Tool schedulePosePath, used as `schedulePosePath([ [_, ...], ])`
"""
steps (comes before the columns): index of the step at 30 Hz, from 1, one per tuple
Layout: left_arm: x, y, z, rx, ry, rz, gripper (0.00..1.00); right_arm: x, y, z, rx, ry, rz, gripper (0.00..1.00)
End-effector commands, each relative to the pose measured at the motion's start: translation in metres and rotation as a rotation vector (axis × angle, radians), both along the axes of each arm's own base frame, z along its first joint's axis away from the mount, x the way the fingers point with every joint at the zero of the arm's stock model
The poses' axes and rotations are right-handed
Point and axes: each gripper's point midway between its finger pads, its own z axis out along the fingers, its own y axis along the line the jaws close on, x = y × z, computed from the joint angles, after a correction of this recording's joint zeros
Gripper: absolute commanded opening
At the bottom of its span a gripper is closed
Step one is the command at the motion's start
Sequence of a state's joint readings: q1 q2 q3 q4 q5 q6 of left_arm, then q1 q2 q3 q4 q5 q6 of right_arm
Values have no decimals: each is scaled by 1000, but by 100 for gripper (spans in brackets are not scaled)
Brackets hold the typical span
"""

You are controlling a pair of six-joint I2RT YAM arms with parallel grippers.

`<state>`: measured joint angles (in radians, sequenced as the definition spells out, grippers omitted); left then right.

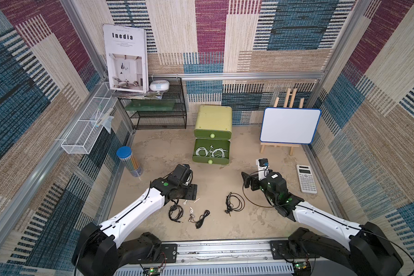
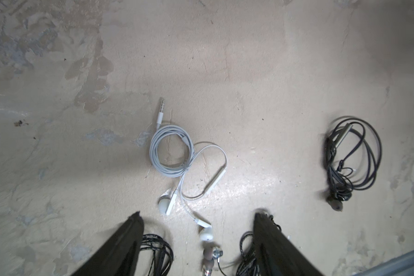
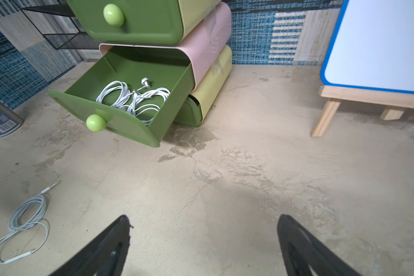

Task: Place the wired earphones into the drawer by color
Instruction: Pick up the wired earphones from the center of the board.

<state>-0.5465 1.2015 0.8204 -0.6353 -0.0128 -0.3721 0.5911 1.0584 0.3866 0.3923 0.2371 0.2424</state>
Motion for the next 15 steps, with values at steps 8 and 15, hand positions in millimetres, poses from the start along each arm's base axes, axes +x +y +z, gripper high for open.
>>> schedulePosePath([
  [8, 12, -4, -17, 97, 50, -44, 71, 3, -16, 6, -9, -38, -85, 99],
  [15, 19, -9, -34, 138, 98, -62, 65, 2, -20, 11, -3, -61, -101, 99],
])
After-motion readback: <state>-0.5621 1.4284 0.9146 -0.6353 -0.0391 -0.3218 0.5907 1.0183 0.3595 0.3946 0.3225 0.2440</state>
